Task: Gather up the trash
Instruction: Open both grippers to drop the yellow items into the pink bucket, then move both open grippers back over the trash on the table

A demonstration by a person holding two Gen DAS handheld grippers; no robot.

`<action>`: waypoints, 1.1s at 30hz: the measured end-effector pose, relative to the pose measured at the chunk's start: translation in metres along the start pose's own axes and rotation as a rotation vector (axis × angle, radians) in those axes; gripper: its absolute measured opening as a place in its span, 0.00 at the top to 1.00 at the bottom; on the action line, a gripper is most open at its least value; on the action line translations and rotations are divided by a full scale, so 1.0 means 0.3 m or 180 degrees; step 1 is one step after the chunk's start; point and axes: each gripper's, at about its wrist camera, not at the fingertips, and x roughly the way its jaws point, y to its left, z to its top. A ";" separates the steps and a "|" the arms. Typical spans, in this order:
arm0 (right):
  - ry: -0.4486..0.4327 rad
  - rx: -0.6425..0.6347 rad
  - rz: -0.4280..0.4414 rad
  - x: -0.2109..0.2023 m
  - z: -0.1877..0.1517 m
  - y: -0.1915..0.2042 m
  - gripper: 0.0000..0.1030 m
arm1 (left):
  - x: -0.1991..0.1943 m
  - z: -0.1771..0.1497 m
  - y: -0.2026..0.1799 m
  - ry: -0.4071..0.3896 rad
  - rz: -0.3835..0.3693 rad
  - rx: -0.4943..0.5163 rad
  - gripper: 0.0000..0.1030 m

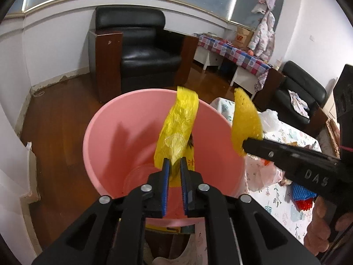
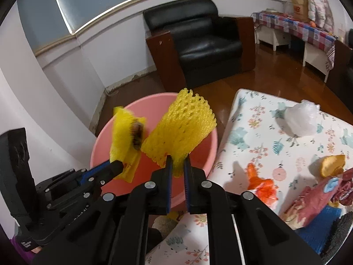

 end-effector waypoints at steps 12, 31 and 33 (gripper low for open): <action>-0.0041 0.0046 0.0020 -0.042 -0.022 -0.005 0.61 | -0.040 -0.010 0.020 -0.0058 -0.0038 -0.0156 0.62; -0.0540 -0.0056 -0.0459 -0.405 -0.205 -0.136 0.61 | -0.126 -0.051 -0.273 -0.0160 -0.0415 0.0420 0.62; -0.0563 0.0020 -0.0528 -0.437 -0.236 -0.176 0.61 | -0.121 -0.060 -0.302 -0.0139 -0.0448 0.0483 0.62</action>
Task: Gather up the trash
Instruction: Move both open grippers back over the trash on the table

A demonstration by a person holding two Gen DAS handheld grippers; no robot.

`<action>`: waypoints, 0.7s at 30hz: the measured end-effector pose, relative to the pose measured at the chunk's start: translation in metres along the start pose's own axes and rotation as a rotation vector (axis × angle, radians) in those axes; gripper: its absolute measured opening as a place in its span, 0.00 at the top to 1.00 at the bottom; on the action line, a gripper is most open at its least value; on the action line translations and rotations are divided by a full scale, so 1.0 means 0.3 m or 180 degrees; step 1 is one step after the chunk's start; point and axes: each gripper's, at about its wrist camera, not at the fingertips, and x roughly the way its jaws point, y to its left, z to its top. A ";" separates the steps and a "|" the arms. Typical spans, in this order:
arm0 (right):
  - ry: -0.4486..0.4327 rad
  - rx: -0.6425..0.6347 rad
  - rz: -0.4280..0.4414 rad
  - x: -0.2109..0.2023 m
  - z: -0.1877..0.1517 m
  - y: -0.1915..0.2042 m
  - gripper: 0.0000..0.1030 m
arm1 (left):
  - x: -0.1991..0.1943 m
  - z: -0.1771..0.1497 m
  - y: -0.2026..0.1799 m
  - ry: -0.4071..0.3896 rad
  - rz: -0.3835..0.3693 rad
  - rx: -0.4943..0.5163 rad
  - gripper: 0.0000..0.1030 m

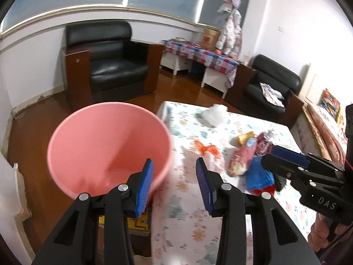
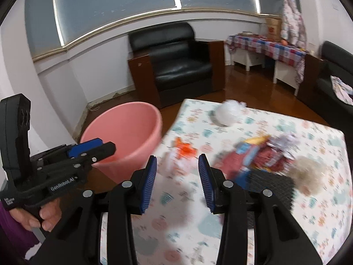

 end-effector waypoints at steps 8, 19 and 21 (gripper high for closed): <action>-0.0006 0.0368 -0.0179 -0.056 -0.067 -0.168 0.61 | 0.065 -0.016 -0.111 0.0189 -0.0094 0.0198 0.62; -0.0081 0.0924 -0.0508 -0.099 -0.126 -0.431 0.61 | 0.239 0.012 -0.167 0.0491 0.0003 0.0204 0.62; -0.0113 0.1047 -0.0577 -0.107 -0.137 -0.482 0.61 | 0.269 0.014 -0.171 0.0523 0.0025 0.0188 0.62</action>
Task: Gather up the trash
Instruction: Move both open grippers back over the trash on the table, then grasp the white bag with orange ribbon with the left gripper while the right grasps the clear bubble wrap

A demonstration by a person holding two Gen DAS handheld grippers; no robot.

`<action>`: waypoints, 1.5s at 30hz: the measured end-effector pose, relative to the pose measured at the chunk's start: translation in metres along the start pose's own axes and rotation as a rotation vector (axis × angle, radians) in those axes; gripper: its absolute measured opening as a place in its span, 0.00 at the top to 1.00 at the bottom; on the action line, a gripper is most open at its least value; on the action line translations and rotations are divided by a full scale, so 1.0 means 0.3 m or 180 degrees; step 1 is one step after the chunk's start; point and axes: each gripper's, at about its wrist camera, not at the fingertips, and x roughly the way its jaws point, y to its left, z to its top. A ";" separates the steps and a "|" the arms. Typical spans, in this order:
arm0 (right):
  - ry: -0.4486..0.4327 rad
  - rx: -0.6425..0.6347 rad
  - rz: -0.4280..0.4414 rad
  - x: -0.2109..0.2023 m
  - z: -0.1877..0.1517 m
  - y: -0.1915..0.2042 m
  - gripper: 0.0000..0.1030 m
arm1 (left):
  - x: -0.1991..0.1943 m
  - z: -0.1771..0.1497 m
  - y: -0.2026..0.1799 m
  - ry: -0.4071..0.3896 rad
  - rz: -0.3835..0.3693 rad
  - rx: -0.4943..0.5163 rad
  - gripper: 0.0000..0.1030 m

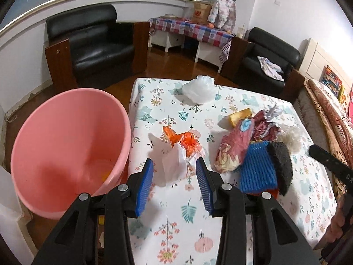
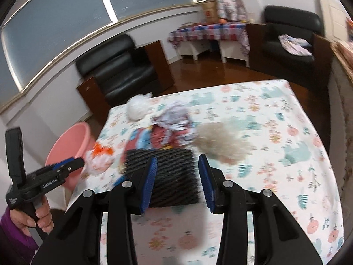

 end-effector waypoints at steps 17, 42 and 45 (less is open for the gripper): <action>0.0134 0.0144 -0.0223 0.171 0.072 -0.160 0.54 | 0.142 0.031 -0.042 0.0190 0.0029 -0.0031 0.55; 0.0133 0.0182 -0.0189 0.092 0.021 -0.171 0.60 | 0.016 0.029 -0.085 -0.0058 0.0151 -0.0057 0.69; 0.0064 0.0177 -0.0206 0.050 0.020 -0.171 0.60 | -0.007 0.025 -0.093 -0.0093 0.0144 -0.0056 0.69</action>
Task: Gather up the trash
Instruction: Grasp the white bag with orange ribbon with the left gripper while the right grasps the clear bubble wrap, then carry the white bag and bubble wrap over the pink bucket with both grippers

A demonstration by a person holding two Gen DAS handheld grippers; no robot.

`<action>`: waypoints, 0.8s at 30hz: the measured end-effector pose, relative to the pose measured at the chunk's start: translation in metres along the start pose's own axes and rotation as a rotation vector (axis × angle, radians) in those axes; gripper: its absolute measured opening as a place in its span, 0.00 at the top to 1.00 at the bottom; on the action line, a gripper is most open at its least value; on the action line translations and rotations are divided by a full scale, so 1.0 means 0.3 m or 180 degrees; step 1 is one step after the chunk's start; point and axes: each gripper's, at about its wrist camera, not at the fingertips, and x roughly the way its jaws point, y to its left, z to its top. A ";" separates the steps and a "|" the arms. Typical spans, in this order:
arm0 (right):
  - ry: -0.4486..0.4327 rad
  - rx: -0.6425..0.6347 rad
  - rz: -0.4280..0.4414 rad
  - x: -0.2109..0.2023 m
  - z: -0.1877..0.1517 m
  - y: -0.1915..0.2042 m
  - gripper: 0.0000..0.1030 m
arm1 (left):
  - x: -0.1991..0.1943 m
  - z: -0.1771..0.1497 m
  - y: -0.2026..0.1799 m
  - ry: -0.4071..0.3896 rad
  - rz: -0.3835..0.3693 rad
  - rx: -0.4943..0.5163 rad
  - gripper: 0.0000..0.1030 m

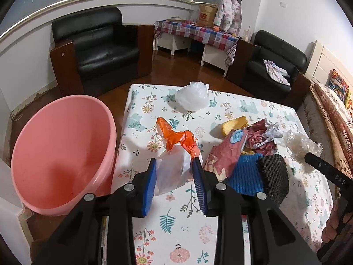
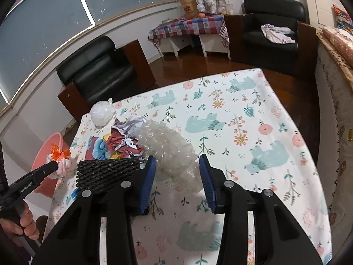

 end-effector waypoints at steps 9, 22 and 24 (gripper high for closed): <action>-0.0312 0.0054 0.0149 -0.135 0.007 0.001 0.60 | -0.081 -0.005 -0.018 -0.0146 -0.0036 0.0037 0.69; -0.0566 -0.0139 0.0514 -0.223 0.017 0.115 0.60 | -0.184 0.000 0.031 -0.0389 -0.0004 -0.0033 0.69; -0.0560 -0.0182 0.0545 -0.220 0.018 0.139 0.60 | -0.195 0.001 0.053 -0.0424 0.0017 -0.0075 0.69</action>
